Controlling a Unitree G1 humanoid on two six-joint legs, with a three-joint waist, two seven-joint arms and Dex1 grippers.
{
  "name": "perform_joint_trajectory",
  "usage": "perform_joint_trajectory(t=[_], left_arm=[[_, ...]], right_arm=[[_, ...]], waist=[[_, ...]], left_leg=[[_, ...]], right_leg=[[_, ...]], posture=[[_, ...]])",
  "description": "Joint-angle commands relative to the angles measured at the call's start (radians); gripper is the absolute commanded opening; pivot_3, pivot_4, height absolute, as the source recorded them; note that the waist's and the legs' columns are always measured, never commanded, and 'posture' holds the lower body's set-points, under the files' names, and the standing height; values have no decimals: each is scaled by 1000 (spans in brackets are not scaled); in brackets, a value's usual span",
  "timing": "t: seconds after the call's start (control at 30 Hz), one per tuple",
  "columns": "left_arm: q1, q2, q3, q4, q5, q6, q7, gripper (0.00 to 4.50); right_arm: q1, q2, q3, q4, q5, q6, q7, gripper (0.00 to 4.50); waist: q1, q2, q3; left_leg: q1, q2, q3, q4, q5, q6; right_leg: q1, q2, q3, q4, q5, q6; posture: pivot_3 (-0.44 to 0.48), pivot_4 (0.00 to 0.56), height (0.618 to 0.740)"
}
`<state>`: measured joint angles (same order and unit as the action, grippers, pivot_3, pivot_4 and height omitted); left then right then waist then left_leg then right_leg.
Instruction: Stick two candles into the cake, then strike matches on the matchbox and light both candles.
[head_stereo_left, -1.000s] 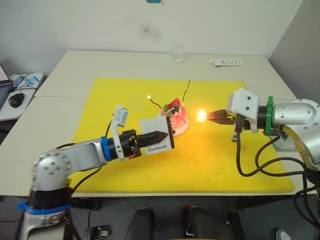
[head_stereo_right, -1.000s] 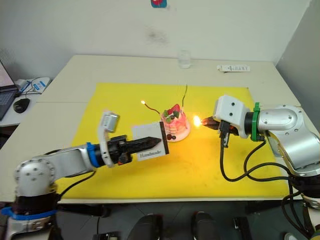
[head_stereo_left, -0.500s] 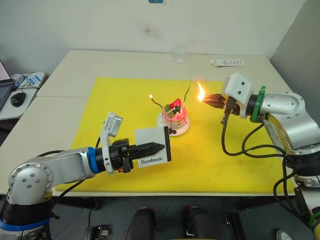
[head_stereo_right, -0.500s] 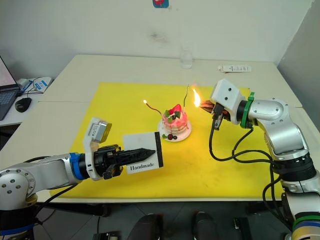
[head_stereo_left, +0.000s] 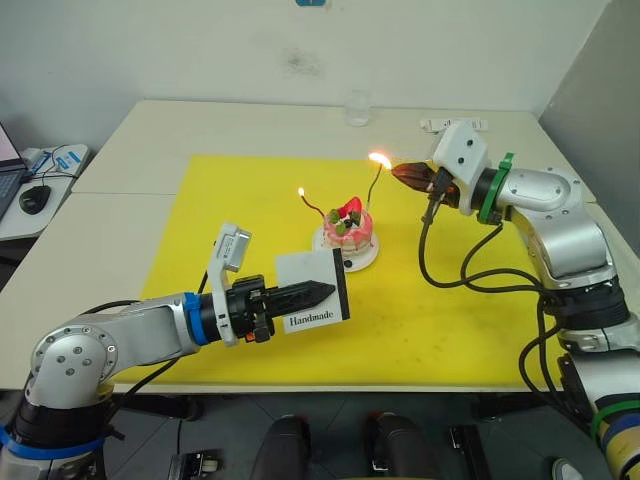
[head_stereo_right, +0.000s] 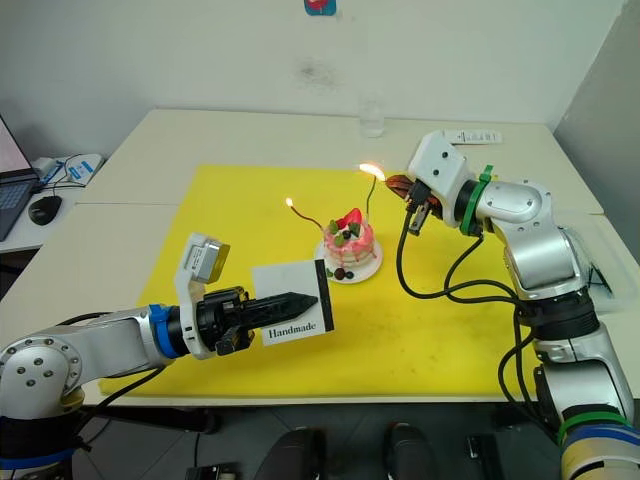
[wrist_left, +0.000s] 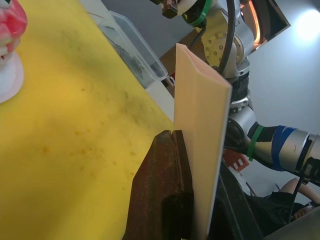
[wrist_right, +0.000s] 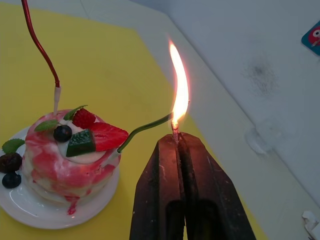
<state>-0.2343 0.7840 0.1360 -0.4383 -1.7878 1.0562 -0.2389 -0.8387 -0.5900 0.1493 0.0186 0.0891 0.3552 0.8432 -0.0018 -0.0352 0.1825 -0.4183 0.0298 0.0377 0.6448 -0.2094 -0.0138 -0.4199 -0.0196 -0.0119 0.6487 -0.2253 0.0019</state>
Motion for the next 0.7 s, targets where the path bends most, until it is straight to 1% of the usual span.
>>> perform_joint_trajectory(t=[0.03,0.7], left_arm=[[-14,16,-2,-37,-32,-18,-5,0],[-9,38,-14,-46,-36,-32,-19,0]], right_arm=[[-33,1,-14,-1,-15,-31,-13,38],[-43,14,-14,17,-38,-51,-16,38]], waist=[[0,0,0],[0,0,0]], left_leg=[[0,0,0,0,0,0],[0,0,0,0,0,0]], right_leg=[[0,0,0,0,0,0],[0,0,0,0,0,0]], posture=[[0,150,740],[0,150,740]])
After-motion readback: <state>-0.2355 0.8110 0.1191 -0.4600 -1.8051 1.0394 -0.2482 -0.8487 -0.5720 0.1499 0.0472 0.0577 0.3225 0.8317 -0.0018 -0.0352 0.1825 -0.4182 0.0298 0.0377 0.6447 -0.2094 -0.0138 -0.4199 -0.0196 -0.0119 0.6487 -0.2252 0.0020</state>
